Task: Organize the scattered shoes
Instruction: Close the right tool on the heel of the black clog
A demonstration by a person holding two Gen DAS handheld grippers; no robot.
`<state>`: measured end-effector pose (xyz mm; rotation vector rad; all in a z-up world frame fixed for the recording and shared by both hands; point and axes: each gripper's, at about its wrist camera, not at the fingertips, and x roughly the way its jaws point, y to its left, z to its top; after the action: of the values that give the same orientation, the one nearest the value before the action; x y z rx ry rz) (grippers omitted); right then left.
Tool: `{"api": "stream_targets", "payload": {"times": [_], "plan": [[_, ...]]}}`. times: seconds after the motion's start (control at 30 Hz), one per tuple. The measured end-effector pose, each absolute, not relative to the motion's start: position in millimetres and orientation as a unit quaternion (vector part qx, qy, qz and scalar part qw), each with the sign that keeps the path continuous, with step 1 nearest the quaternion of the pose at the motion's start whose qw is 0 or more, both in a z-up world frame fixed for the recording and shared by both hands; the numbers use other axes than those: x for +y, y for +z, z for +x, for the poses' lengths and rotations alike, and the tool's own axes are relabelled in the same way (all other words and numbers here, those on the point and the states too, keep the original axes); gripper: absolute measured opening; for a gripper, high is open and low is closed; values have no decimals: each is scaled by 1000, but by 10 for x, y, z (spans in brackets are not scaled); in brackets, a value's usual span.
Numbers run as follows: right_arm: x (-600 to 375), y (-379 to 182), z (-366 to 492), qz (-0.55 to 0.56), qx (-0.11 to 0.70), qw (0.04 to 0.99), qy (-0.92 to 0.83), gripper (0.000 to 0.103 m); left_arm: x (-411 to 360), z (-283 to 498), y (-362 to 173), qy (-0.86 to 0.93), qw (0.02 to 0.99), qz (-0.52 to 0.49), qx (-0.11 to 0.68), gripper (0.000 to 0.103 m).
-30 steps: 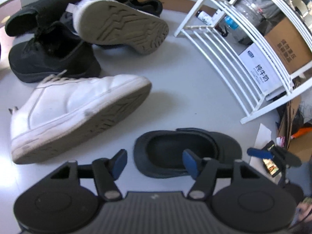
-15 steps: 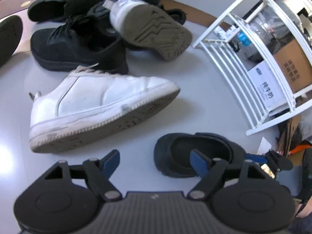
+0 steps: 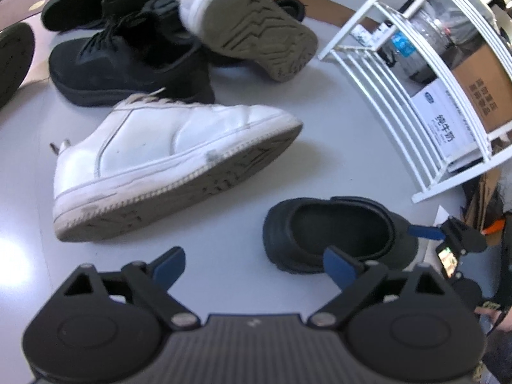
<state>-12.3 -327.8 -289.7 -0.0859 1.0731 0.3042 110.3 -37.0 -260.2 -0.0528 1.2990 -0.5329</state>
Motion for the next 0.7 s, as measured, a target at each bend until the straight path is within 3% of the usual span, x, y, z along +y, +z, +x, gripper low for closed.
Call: {"api": "stream_targets", "payload": {"times": [0.7], "plan": [[-3285, -3133, 112, -144, 528, 820, 169, 103, -226, 1129, -2757, -232, 753, -27, 615, 95]]}}
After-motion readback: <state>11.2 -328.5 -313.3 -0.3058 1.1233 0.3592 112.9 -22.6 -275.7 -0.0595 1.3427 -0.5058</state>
